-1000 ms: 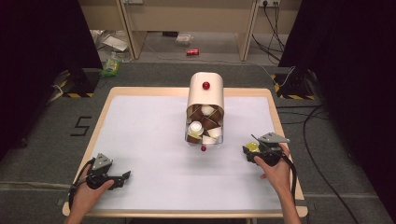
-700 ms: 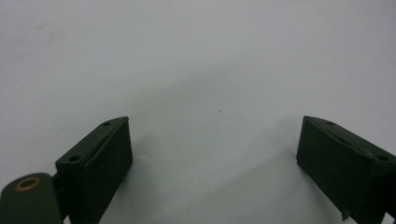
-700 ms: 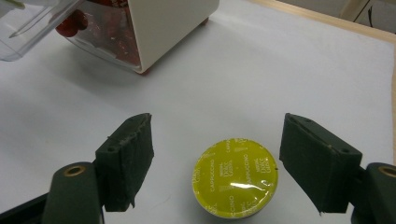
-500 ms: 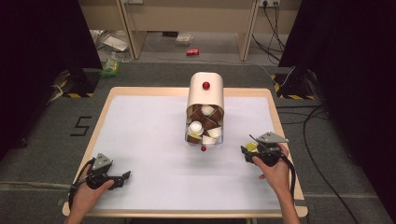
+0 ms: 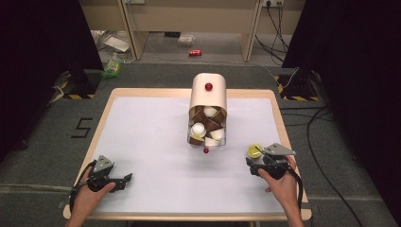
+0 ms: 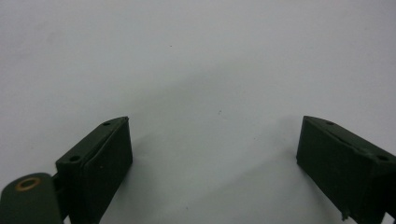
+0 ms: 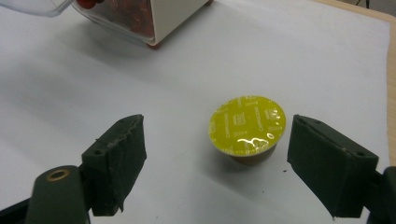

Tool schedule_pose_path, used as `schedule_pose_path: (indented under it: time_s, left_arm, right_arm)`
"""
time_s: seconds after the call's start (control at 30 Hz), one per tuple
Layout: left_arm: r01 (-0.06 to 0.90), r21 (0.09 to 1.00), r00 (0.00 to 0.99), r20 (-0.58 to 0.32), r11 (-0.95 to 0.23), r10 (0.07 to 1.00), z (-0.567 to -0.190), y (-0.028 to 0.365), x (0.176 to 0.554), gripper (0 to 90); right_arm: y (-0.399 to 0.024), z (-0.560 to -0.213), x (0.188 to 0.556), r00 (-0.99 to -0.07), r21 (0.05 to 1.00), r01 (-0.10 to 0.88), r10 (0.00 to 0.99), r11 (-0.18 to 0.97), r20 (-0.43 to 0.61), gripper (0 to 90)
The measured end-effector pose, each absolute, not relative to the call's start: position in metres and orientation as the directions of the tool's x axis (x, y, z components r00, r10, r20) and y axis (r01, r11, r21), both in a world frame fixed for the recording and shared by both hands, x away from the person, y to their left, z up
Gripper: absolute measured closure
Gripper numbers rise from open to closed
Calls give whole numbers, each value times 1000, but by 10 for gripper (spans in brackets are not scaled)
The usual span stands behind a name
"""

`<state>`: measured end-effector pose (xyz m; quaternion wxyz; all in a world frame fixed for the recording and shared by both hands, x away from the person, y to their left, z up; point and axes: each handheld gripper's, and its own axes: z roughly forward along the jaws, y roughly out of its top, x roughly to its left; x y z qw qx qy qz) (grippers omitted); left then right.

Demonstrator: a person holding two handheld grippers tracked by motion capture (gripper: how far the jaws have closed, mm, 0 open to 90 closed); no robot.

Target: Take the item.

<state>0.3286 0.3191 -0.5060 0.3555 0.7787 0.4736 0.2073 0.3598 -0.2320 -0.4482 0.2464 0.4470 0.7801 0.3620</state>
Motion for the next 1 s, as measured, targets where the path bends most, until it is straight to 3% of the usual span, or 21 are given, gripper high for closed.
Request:
schedule_pose_path:
  time_s: [1.0]
  left_arm:
    - [589,750,467,-12,-301,884,-506,319,329,100]
  right_arm:
    - [-253,-464,319,-463,744,573,885,345,-54,179]
